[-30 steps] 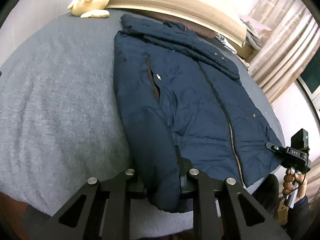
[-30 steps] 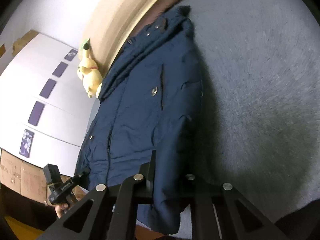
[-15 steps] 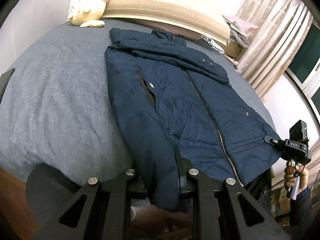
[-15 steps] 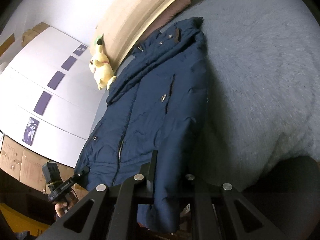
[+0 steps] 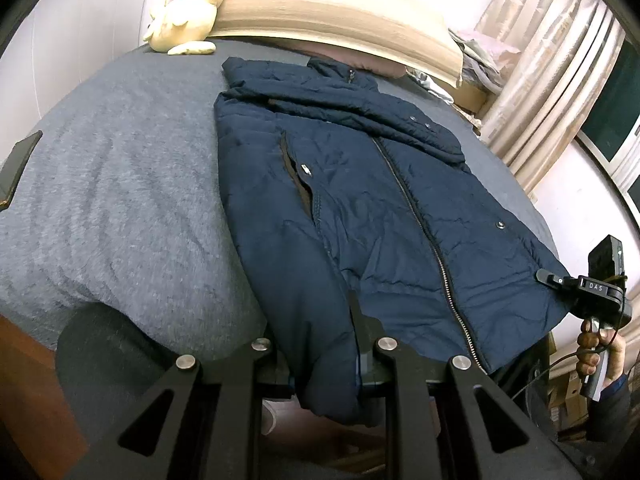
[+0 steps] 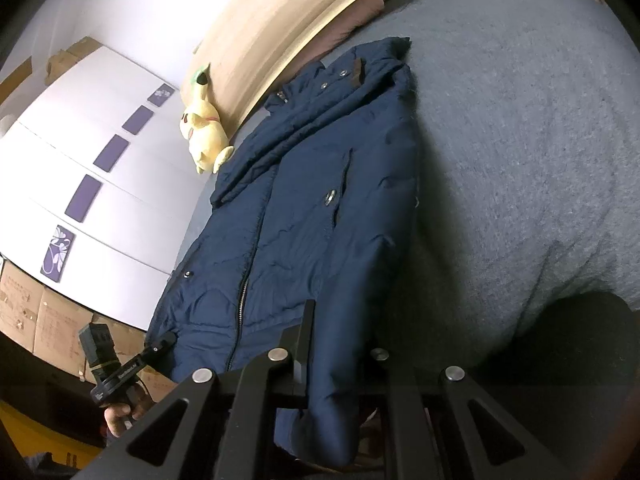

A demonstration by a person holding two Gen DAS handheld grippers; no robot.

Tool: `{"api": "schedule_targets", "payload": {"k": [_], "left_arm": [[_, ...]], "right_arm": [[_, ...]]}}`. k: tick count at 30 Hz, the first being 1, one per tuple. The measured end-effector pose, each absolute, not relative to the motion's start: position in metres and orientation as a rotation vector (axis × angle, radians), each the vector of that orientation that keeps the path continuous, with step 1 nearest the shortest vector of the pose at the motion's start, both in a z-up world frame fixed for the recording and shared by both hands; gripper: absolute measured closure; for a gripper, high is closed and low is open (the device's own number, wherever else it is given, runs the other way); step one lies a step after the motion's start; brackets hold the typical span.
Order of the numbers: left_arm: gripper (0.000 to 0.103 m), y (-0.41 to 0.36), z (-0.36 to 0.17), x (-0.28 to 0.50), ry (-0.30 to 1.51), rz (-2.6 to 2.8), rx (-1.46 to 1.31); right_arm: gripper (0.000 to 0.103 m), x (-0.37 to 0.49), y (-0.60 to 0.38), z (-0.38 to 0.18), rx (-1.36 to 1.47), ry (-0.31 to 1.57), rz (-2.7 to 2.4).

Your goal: Fold large clothes

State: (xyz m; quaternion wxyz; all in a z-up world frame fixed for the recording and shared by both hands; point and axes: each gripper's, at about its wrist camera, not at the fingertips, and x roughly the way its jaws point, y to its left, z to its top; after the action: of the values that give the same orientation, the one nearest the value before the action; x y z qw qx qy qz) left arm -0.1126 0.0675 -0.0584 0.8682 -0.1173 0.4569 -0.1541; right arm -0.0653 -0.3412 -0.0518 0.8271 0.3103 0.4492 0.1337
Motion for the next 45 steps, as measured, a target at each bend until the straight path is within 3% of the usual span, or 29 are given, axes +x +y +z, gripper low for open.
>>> {"api": "schedule_targets", "payload": {"k": [45], "left_arm": [[0.083, 0.069, -0.049, -0.119, 0.938, -0.322, -0.155]], "right_arm": [[0.092, -0.066, -0.361, -0.052, 0.593, 0.980, 0.322]]}}
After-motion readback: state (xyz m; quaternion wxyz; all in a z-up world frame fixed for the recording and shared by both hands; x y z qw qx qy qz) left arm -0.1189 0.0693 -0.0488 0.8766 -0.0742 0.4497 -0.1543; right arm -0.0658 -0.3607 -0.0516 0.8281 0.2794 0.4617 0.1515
